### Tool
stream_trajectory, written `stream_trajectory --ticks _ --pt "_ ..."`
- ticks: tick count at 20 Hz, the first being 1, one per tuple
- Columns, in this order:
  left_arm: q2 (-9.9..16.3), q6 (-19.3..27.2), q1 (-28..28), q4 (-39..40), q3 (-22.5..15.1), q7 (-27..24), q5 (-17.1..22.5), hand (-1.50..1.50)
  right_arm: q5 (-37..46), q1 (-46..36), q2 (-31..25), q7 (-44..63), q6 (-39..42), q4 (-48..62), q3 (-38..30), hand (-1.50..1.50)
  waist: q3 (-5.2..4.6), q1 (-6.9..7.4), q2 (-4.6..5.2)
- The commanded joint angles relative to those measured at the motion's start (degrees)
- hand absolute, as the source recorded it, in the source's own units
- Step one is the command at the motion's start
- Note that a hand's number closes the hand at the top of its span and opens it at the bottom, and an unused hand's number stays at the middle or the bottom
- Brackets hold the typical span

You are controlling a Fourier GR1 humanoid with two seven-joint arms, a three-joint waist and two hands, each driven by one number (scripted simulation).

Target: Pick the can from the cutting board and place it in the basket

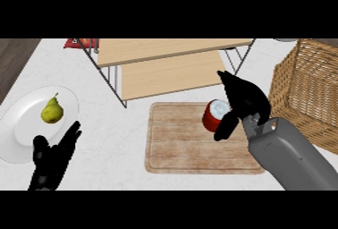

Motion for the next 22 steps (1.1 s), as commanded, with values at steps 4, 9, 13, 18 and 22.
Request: stream_trajectory --ticks 4,9,13,18,22 --pt "-1.6 0.3 1.5 2.8 -0.5 1.5 -2.2 0.0 4.8 -1.3 4.8 1.4 0.3 5.2 -0.9 -1.5 -0.51 0.21 0.34" --pt "-2.9 -1.1 0.1 6.3 0.3 -0.1 -1.3 0.0 3.3 -1.0 5.1 2.7 4.4 7.8 -1.3 -1.5 -0.54 -0.07 0.37" --pt "-1.4 -3.6 0.8 6.3 2.2 -1.1 -0.1 0.0 6.2 1.8 5.8 -3.2 1.0 13.2 -0.3 -1.5 -0.52 0.23 0.51" --pt "-2.6 -2.5 1.5 5.7 1.8 -0.5 -2.0 0.0 7.7 4.5 6.1 -3.7 1.2 9.7 -1.2 -1.5 -0.51 -0.18 0.36" --pt "-2.4 -3.5 3.0 4.0 1.9 -0.2 -2.0 0.0 9.2 2.8 7.8 -1.4 2.5 8.9 -2.1 -1.5 -0.52 -0.11 0.27"
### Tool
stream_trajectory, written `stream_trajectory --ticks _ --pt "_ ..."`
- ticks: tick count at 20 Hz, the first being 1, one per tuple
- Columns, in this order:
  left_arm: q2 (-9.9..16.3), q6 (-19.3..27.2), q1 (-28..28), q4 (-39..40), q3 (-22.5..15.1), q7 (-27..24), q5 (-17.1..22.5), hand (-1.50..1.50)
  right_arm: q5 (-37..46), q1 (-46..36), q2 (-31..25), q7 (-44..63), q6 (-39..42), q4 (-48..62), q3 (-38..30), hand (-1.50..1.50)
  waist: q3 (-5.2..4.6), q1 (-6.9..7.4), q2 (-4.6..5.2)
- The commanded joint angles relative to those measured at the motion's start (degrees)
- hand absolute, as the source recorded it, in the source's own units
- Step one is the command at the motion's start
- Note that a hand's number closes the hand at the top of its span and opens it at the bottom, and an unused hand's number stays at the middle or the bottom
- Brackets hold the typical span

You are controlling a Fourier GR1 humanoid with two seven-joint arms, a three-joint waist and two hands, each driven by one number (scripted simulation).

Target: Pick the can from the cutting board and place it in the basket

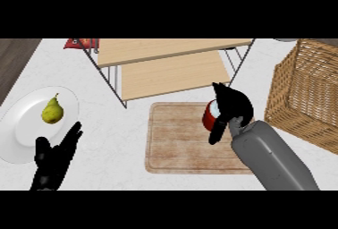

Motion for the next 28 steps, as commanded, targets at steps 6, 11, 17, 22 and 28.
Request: stream_trajectory --ticks 6,11,17,22,28 --pt "-0.7 -1.2 2.1 0.4 1.0 3.9 0.3 0.0 3.2 3.1 0.7 -2.8 0.0 1.6 -1.5 1.5 -0.65 0.0 0.41" --pt "-3.7 0.9 -0.8 3.8 -0.2 3.3 -2.2 0.0 9.6 2.4 -0.3 -7.6 -0.6 3.0 3.1 1.5 -0.66 -0.22 0.43" --pt "-1.7 -1.4 1.8 -1.7 0.6 6.8 -1.4 0.0 12.1 -1.2 1.4 -12.7 -2.6 11.4 0.5 1.5 -0.62 0.54 0.47" --pt "-3.7 -1.6 1.0 4.1 1.5 0.8 -2.6 0.0 17.4 3.5 6.2 -2.6 -5.3 6.5 2.9 1.5 -0.68 -0.1 0.41" --pt "-3.0 -2.1 0.6 3.4 2.0 3.6 -2.8 0.0 24.9 13.0 5.3 4.3 -12.6 -2.2 4.6 1.5 -0.67 -0.76 0.3"
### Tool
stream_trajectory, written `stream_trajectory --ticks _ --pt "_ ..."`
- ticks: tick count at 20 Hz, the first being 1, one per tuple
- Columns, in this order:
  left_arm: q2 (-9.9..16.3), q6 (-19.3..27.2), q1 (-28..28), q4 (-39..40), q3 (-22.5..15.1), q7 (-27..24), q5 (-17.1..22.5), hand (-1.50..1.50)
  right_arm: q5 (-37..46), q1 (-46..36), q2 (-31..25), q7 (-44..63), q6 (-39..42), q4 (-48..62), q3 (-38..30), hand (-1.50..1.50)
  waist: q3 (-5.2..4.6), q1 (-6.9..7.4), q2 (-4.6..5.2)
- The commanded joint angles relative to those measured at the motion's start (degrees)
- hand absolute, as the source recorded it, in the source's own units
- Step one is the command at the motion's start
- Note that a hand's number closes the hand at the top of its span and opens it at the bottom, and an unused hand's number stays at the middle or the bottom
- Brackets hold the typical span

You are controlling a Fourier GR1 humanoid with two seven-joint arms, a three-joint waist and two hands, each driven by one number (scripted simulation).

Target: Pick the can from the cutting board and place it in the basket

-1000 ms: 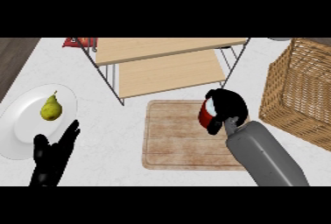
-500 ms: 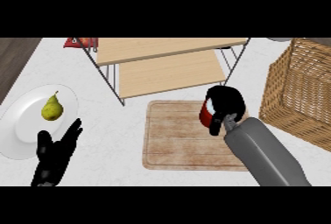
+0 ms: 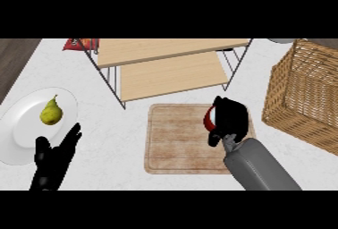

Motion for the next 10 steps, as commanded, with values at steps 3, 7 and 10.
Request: stream_trajectory --ticks 3,7,10 --pt "-1.5 0.8 3.0 -0.7 -1.0 2.3 -0.4 0.0 4.1 3.7 3.3 5.1 -9.9 -8.4 -2.5 1.5 -0.15 -0.11 0.92" --pt "0.1 -0.4 3.9 0.3 0.9 1.8 0.8 0.0 1.7 0.8 7.3 1.6 -24.0 -18.3 -10.8 1.5 0.01 -1.04 0.58" --pt "0.8 -1.6 3.3 -0.2 1.9 2.1 2.0 0.0 5.2 -2.2 4.7 2.8 -23.4 -25.6 -13.1 1.5 -0.17 -0.88 0.64"
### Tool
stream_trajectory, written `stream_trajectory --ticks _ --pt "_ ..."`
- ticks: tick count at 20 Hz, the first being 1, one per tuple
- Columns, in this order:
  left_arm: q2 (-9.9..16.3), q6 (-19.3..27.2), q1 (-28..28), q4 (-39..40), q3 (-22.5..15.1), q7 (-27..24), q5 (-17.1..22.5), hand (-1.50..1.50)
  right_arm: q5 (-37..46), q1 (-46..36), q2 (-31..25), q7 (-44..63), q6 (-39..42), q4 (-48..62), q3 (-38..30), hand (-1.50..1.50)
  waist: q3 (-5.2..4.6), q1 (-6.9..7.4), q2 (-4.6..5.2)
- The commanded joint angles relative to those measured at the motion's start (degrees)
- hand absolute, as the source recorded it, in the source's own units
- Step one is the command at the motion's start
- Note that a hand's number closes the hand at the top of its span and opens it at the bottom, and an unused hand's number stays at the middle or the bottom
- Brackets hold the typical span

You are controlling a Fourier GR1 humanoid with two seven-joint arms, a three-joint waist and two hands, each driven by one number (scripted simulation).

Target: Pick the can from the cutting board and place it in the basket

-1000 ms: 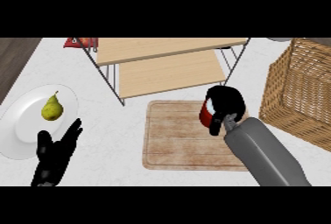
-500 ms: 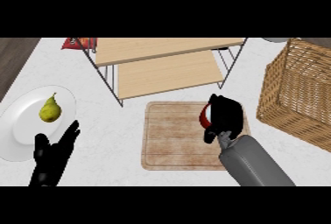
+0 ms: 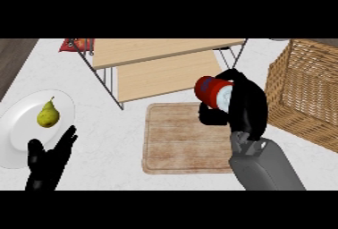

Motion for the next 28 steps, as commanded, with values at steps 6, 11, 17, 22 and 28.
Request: stream_trajectory --ticks 6,11,17,22,28 --pt "-0.6 -0.6 -0.4 2.5 -0.2 2.4 -0.3 0.0 5.3 -6.5 -2.5 11.9 6.1 -20.1 -10.3 1.5 -0.6 0.5 0.57" --pt "-2.2 -0.8 2.0 4.2 -1.1 -2.2 -1.6 0.0 2.8 -13.1 -8.2 12.7 13.3 -20.9 -20.9 1.5 -0.62 0.93 0.68" --pt "-1.0 -1.9 -0.2 5.3 1.1 0.2 -0.2 0.0 -4.1 -16.3 -14.0 9.3 17.3 -17.9 -31.3 1.5 -0.58 1.01 0.84" --pt "-0.5 -3.2 1.1 4.3 1.3 -1.8 -0.6 0.0 -9.1 -19.2 -20.3 7.2 20.4 -11.8 -38.8 1.5 -0.58 1.41 0.85" --pt "-1.7 -1.5 -3.3 6.1 1.5 0.8 -1.9 0.0 -11.9 -15.0 -25.2 -2.3 18.9 -3.0 -42.6 1.5 -0.55 1.37 1.03"
